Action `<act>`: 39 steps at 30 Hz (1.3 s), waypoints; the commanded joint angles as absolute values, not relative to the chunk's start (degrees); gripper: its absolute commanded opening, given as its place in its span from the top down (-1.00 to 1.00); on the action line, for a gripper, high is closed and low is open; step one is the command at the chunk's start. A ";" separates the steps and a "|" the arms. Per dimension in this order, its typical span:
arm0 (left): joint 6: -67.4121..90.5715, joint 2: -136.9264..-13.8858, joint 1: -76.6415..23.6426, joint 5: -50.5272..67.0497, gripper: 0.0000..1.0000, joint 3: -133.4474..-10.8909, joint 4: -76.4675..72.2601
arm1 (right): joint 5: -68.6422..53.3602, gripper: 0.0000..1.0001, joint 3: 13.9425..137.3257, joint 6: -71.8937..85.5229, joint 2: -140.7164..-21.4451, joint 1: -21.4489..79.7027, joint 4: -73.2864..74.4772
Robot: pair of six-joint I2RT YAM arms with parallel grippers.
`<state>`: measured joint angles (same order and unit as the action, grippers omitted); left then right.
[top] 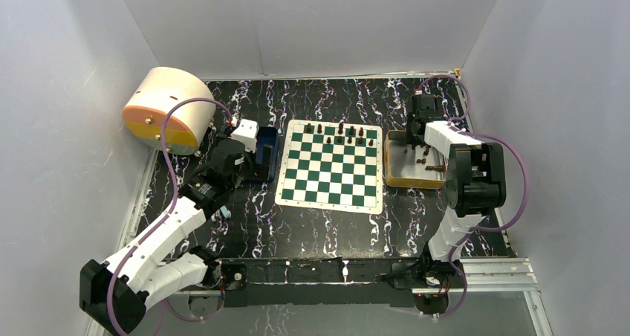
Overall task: Set up the chess pieces on the board
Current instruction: Pick up the chess piece from the storage box.
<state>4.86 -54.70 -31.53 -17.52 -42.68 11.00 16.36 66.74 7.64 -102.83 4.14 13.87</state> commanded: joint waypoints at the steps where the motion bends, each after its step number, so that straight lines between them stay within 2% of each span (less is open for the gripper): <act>1: 4.04 -53.96 -31.69 -19.16 -0.95 -42.93 11.38 | 17.20 0.19 66.40 6.31 -103.93 3.71 10.44; 5: 3.87 -53.48 -31.70 -18.11 -0.94 -42.29 10.62 | 17.16 0.20 66.69 6.39 -104.70 3.60 10.49; 14: 4.20 -53.92 -31.64 -19.37 -0.96 -42.67 11.41 | 17.73 0.35 66.75 6.42 -105.80 3.61 10.28; 19: 4.80 -53.88 -31.64 -21.57 -0.94 -43.06 11.83 | 18.72 0.54 67.64 6.65 -104.75 3.76 12.09; 23: 4.70 -53.68 -31.71 -19.56 -0.93 -42.83 11.93 | 19.33 0.60 69.06 7.77 -102.84 3.78 15.02; 39: 4.46 -54.34 -31.71 -14.23 -0.87 -42.54 11.59 | 16.80 0.67 70.62 9.41 -97.89 3.81 22.37</act>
<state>4.51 -54.72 -31.53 -15.44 -42.68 11.66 17.61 68.58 8.86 -100.12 3.88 20.95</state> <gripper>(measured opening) 0.942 0.229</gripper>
